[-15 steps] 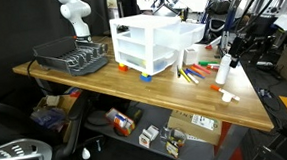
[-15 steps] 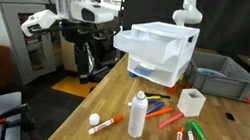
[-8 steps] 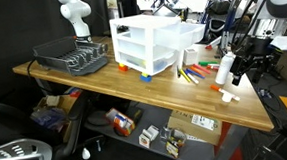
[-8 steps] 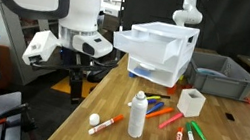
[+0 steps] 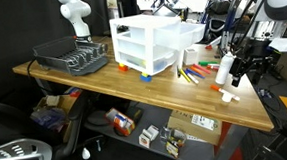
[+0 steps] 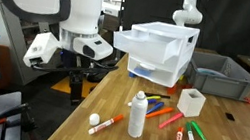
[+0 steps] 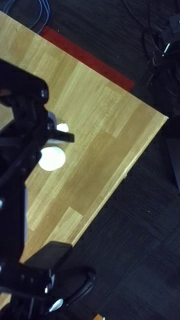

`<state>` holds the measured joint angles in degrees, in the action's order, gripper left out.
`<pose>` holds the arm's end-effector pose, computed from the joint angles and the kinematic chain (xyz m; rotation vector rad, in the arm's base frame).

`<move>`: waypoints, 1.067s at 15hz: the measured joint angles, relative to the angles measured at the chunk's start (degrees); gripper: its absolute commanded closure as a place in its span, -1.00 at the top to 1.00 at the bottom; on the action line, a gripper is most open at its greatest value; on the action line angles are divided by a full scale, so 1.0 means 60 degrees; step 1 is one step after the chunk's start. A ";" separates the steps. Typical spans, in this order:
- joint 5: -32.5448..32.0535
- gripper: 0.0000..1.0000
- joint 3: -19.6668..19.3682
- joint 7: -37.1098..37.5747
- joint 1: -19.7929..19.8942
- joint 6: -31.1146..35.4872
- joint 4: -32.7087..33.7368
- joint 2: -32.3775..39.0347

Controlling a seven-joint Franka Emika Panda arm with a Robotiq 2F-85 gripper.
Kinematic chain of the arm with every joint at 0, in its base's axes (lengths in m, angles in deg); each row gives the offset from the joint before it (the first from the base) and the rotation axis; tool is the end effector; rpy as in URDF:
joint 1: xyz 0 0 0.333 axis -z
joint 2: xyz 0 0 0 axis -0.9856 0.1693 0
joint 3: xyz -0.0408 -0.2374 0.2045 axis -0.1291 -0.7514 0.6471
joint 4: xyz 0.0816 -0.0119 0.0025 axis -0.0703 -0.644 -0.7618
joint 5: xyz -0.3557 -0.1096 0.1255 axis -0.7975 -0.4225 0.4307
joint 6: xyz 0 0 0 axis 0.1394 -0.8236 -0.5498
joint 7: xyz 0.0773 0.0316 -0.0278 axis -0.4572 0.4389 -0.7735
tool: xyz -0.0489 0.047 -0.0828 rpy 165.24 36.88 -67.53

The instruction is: Pick up the white lid and place it on top of the white bottle.

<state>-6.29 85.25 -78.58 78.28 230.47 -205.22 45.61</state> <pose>0.3696 -0.0079 0.2226 -3.0037 0.3434 0.1627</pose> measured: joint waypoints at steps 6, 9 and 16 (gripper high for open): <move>-0.0021 1.00 0.0000 0.0264 0.0025 0.0359 0.0466 0.1130; 0.0002 1.00 0.0000 0.0381 0.0044 0.0672 0.0856 0.1945; 0.0068 1.00 0.0138 0.0537 0.0126 0.1248 0.1657 0.3344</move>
<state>-5.88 86.08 -75.35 79.04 237.96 -195.27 65.67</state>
